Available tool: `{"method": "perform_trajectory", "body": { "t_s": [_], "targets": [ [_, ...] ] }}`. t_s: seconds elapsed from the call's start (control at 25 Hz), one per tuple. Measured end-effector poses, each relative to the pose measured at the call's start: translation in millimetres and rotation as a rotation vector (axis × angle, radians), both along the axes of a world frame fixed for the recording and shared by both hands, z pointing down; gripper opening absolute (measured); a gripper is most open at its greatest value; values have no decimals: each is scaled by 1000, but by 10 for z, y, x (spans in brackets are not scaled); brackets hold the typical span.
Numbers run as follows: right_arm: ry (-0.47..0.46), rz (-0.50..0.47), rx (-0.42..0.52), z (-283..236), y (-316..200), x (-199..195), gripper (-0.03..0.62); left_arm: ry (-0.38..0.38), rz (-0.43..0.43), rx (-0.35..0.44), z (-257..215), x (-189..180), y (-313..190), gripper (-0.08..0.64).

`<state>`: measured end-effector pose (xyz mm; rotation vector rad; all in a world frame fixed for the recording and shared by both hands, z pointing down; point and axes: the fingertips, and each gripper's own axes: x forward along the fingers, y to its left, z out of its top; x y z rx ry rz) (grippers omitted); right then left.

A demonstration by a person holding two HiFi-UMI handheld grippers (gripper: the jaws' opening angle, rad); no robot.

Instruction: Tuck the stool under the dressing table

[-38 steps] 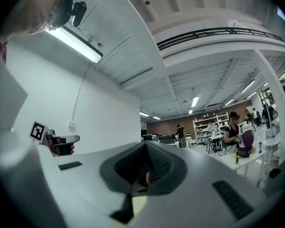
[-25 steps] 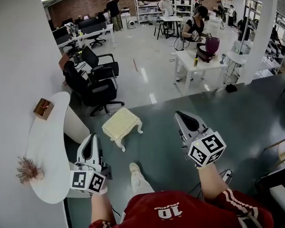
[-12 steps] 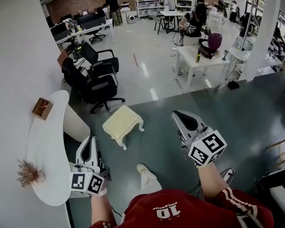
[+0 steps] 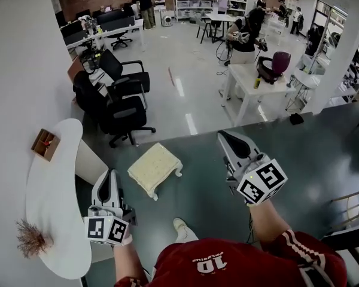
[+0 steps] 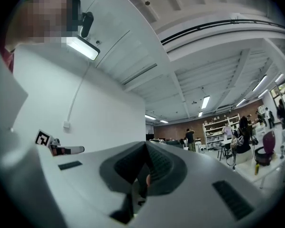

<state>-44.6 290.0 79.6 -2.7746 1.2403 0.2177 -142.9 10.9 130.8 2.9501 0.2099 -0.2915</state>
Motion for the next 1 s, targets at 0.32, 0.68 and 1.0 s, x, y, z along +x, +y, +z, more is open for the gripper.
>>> {"method": "perform_trajectory", "body": {
  "t_s": [0.32, 0.68, 1.0],
  "targets": [
    [-3, 6, 21, -71, -688, 1059, 5, 13, -37, 48, -103, 882, -669, 0],
    [-13, -80, 19, 9, -948, 1555, 177, 29, -29, 83, -165, 1433, -722, 143],
    [-15, -234, -31, 68, -1450, 1803, 543, 23, -1, 124, -127, 1702, -678, 528]
  ]
}}
